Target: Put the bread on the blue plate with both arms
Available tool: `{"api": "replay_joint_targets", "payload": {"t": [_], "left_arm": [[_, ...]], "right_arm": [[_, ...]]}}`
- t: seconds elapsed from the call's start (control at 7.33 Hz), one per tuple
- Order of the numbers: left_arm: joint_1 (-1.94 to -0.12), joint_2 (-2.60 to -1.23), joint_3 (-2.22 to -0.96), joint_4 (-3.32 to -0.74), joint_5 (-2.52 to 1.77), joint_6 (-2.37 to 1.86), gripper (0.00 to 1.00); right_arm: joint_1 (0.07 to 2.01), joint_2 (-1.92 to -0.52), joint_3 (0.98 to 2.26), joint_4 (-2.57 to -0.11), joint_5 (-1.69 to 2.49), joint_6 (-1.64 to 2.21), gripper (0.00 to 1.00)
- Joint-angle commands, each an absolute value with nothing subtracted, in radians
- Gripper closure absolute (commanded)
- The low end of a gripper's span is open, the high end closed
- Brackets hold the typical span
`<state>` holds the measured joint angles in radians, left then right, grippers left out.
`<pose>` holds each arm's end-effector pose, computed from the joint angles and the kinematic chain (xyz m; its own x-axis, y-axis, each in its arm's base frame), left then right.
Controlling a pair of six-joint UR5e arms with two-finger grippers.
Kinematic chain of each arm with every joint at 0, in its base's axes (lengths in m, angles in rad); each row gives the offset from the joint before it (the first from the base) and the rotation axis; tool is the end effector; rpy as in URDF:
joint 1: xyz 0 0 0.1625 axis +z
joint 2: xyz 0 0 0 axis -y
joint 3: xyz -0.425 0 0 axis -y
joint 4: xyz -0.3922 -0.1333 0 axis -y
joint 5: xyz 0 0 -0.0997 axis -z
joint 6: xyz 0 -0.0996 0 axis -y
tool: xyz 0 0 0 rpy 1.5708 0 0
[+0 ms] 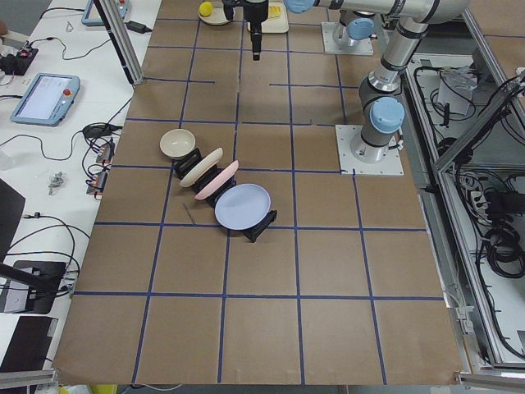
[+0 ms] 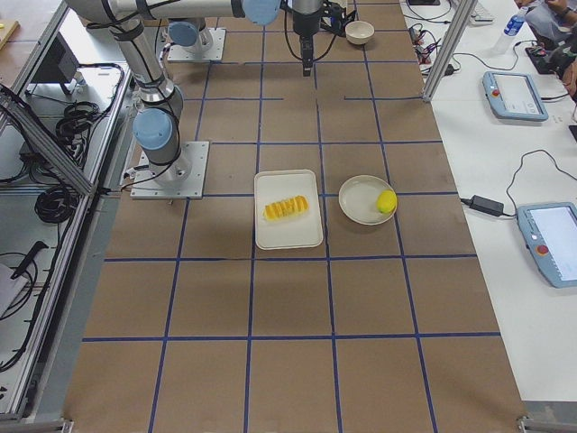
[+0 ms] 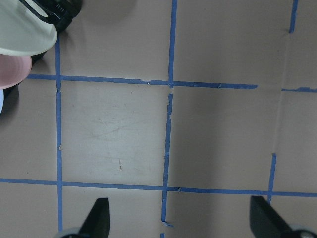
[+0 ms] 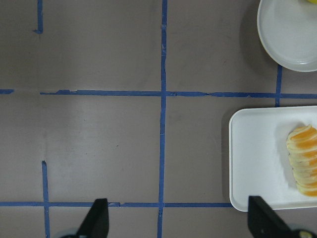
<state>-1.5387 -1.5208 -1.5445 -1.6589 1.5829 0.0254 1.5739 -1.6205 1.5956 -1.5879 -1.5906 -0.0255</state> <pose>-0.1170 -0.4723 0.5161 -0.9999 -0.0066 -0.0118 -0.0067 0.9999 0.0121 0.1328 -0.4743 0.5014 -0.9994 -0.0277 0.0208 -0.0286 0.9987 -0.0415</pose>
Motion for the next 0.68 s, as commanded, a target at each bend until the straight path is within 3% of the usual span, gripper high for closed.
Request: {"api": "replay_joint_targets", "payload": {"t": [0.0, 0.55], "left_arm": [[-1.418, -1.508, -1.545, -1.660, 1.588, 0.190, 0.00], [-1.003, -1.523, -1.555, -1.683, 1.572, 0.576, 0.00]], "right_arm": [[1.574, -1.614, 1.600, -1.588, -1.597, -0.040, 0.00], [1.496, -1.644, 1.791, -1.807, -1.723, -0.245, 0.01]]}}
